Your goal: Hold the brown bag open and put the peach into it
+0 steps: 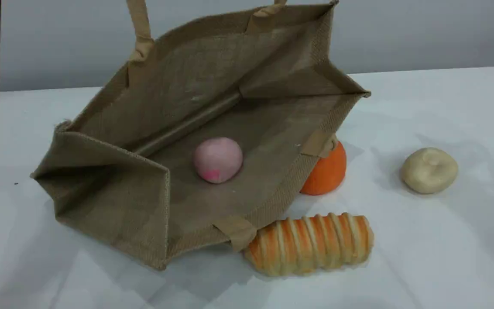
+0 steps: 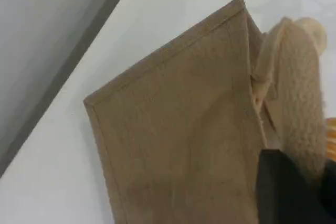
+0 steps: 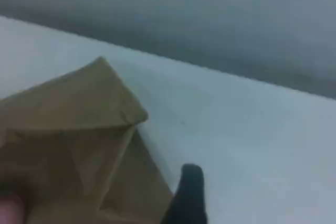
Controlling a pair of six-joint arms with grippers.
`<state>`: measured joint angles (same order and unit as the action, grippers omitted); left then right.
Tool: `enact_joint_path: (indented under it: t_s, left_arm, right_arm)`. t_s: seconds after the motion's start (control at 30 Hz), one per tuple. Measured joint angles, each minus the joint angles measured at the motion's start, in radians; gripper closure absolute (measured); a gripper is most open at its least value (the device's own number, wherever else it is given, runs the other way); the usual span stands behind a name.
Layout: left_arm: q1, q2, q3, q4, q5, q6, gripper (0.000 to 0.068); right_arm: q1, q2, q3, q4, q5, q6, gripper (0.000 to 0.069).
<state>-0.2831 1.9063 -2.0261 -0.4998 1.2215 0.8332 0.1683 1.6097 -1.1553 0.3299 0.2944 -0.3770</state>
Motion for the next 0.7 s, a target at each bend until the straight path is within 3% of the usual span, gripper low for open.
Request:
enact_joint_path:
  t_s: [0.13,0.27,0.37,0.5,0.7]
  left_arm:
    - [0.000,0.000,0.000,-0.045,-0.004,-0.010,0.0443]
    - [0.000,0.000,0.000,-0.034,-0.003,-0.010,0.0279]
    - [0.000,-0.008,0.000,-0.024,-0.002,-0.035,0.0199]
    - [0.002,-0.045,0.000,0.000,-0.001,-0.096,0.0167]
    - [0.002,-0.134,0.000,0.162,0.002,-0.272,0.0164]
  right_arm:
    - [0.000,0.000,0.000,-0.016,-0.003,0.000,0.0107]
    - [0.000,-0.011,0.000,-0.028,-0.002,0.000,0.0107]
    - [0.000,-0.035,0.000,-0.051,0.015,0.000,0.0107]
    - [0.000,-0.100,0.000,-0.052,0.065,0.000,0.0107]
    - [0.000,-0.257,0.000,-0.053,0.217,0.009,0.0109]
